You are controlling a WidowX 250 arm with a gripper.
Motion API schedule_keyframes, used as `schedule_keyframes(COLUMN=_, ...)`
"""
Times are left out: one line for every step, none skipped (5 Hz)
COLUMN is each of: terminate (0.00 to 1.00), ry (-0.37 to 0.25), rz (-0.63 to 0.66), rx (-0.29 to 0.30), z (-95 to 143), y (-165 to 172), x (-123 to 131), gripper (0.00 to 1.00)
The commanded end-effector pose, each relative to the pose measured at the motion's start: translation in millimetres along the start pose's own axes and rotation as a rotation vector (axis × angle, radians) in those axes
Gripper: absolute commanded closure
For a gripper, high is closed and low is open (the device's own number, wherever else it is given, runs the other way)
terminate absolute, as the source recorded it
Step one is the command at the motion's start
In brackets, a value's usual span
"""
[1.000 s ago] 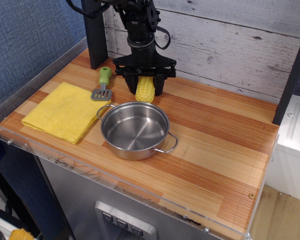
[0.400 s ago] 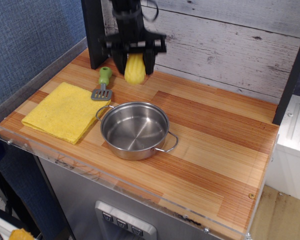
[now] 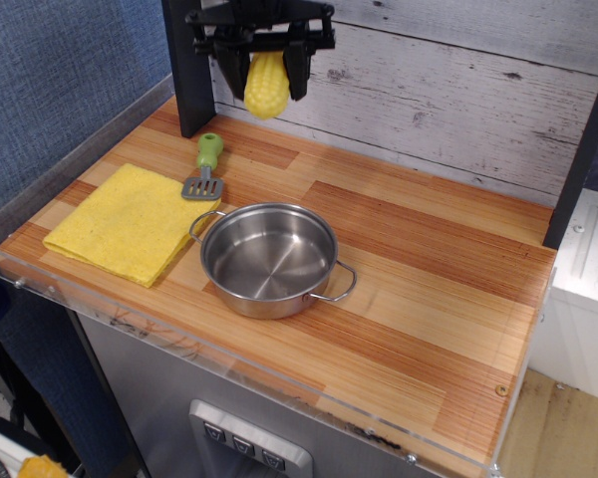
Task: Place the corn in the left top of the table.
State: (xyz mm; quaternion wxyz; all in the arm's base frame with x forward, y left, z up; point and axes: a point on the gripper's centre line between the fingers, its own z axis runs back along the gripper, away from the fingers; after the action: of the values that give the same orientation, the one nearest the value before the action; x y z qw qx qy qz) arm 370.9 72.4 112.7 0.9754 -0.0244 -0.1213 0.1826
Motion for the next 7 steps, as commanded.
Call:
schedule_keyframes(terminate=0.00, ry=-0.089, rz=-0.115, rx=-0.031, z=41, y=-40, x=-7, gripper=1.00)
schedule_keyframes(terminate=0.00, ry=-0.076, rz=-0.144, rx=-0.042, z=45, y=-53, x=-17, gripper=1.00)
schedule_keyframes(terminate=0.00, ry=-0.066, rz=-0.192, rx=-0.053, z=44, y=-68, x=-29, gripper=1.00)
schedule_keyframes(terminate=0.00, ry=-0.055, rz=-0.261, rx=-0.055, z=39, y=-84, x=-42, gripper=1.00)
schedule_keyframes(terminate=0.00, ry=-0.049, rz=-0.315, rx=-0.064, z=36, y=-97, x=-51, gripper=1.00)
schedule_keyframes(terminate=0.00, ry=-0.034, rz=-0.358, rx=-0.077, z=31, y=-110, x=-62, gripper=1.00)
schedule_keyframes(terminate=0.00, ry=-0.009, rz=-0.411, rx=-0.078, z=19, y=-123, x=-77, gripper=1.00)
